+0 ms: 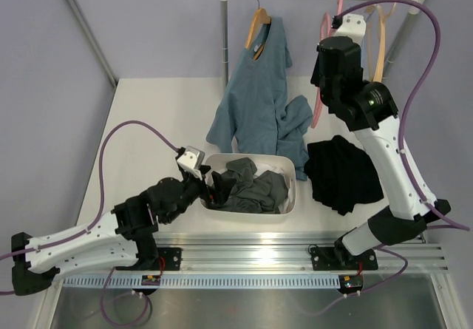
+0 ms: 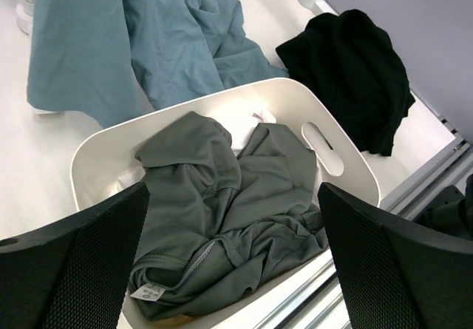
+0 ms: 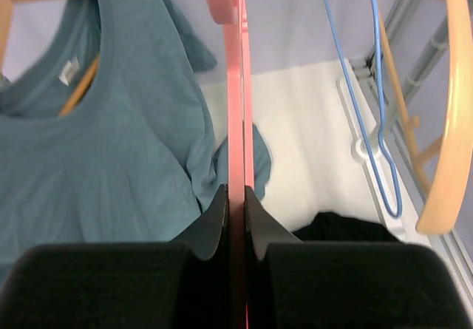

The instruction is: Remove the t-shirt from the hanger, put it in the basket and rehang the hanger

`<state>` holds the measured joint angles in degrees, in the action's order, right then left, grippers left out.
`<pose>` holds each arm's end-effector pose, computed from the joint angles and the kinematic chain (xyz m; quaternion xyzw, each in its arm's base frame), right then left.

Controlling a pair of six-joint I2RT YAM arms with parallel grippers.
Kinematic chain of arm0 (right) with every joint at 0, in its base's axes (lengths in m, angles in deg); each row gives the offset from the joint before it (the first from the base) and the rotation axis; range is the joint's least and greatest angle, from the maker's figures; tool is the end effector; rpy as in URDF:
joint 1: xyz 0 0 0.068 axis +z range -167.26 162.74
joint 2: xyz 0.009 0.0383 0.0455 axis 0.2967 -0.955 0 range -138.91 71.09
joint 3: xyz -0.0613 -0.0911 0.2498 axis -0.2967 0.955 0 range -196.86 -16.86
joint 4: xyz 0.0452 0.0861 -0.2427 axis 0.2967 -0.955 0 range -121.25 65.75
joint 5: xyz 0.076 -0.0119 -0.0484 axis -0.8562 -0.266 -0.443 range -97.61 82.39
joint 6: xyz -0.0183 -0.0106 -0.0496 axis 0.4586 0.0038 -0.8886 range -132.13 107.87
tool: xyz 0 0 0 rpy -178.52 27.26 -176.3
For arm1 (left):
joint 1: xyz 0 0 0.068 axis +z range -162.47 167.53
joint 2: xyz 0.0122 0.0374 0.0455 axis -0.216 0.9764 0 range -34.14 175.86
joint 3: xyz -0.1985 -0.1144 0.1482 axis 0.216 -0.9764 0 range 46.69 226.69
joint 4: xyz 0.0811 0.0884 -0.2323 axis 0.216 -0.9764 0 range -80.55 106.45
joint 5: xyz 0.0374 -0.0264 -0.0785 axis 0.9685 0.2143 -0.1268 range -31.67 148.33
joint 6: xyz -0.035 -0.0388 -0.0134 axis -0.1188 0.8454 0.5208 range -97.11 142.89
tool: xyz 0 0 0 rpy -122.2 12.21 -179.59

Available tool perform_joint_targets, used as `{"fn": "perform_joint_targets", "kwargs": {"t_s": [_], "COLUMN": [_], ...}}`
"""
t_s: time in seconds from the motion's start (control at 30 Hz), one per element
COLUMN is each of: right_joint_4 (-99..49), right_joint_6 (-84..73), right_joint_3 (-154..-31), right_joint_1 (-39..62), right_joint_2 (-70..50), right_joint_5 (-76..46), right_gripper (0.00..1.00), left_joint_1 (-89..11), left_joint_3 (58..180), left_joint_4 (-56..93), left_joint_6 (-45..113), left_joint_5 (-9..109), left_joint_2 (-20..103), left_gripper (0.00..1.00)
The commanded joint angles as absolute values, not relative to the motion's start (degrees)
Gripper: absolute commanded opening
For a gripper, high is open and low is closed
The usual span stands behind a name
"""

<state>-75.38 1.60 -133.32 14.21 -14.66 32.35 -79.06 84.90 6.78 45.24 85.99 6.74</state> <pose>0.2468 0.1242 0.5182 0.0737 0.7927 -0.0530 0.6029 0.0831 -0.1503 0.3123 0.1460 0.7573 -0.2936 0.5649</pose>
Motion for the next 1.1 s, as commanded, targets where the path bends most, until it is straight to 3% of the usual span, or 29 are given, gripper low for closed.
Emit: {"fn": "perform_joint_targets", "kwargs": {"t_s": [0.0,0.27,0.5,0.63,0.83,1.07], "right_joint_4": [-68.9,-69.3,-66.4,-55.6,-46.6,-51.4], "right_joint_6": [-4.1,-5.5,-5.2,-6.1,-10.8,-11.8], "right_joint_3": [-139.5,-148.3,-145.9,-133.9,-126.2,-133.9], "right_joint_1": [11.4,7.3,1.8,1.4,0.8,0.3], "right_joint_2": [-17.4,-25.3,-25.8,-21.6,-18.2,-24.2], "right_joint_5": [33.7,29.3,19.3,14.2,7.7,8.8], "right_gripper": [0.0,0.0,0.0,0.0,0.0,0.0], "left_joint_1": [-79.2,-79.3,-79.2,-79.2,-79.2,-79.3], "left_joint_3": [83.3,80.7,79.4,80.1,79.1,79.0], "left_joint_4": [14.1,12.8,13.0,12.4,13.0,11.9], "left_joint_6": [46.2,46.2,44.0,44.1,44.2,44.0], "left_joint_5": [83.9,82.9,84.3,81.8,80.4,80.5], "left_joint_2": [5.0,0.8,1.7,2.5,1.1,-1.1], "left_gripper": [0.99,0.99,0.99,0.99,0.99,0.99]}}
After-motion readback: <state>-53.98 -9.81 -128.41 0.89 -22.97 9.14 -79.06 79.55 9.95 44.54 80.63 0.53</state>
